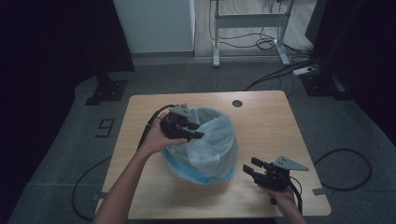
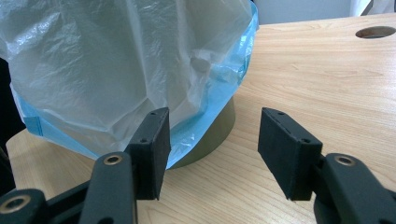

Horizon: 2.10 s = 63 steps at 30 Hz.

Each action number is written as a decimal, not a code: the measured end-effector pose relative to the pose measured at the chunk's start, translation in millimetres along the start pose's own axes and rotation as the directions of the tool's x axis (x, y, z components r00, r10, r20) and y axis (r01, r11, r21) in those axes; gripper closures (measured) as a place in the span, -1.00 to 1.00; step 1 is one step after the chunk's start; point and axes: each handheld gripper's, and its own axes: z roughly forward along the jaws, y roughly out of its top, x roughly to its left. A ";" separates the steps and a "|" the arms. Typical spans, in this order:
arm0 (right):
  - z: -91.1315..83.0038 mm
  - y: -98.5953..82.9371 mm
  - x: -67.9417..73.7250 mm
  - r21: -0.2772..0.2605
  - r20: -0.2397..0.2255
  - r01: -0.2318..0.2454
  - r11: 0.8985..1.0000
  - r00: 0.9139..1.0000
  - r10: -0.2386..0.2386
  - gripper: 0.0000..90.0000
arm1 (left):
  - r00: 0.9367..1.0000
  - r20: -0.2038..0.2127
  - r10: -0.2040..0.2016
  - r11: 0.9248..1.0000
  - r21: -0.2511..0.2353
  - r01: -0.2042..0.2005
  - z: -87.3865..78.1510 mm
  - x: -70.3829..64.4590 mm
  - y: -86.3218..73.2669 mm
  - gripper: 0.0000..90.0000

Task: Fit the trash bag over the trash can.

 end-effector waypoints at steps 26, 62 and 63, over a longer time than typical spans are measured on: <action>-2.0 0.7 -3.6 0.003 0.013 -0.004 1.000 1.000 0.004 -0.03 | 1.000 -0.014 -0.026 0.998 -0.057 0.025 -17.0 -1.6 2.7 0.15; -2.8 0.7 -5.3 -0.003 0.021 -0.009 1.000 1.000 0.009 -0.03 | 0.999 -0.052 -0.005 0.999 0.052 0.008 -13.7 -2.3 16.7 0.15; -2.8 0.7 -5.3 -0.003 0.021 -0.009 1.000 1.000 0.009 -0.03 | 0.999 -0.052 -0.005 0.999 0.052 0.008 -13.7 -2.3 16.7 0.16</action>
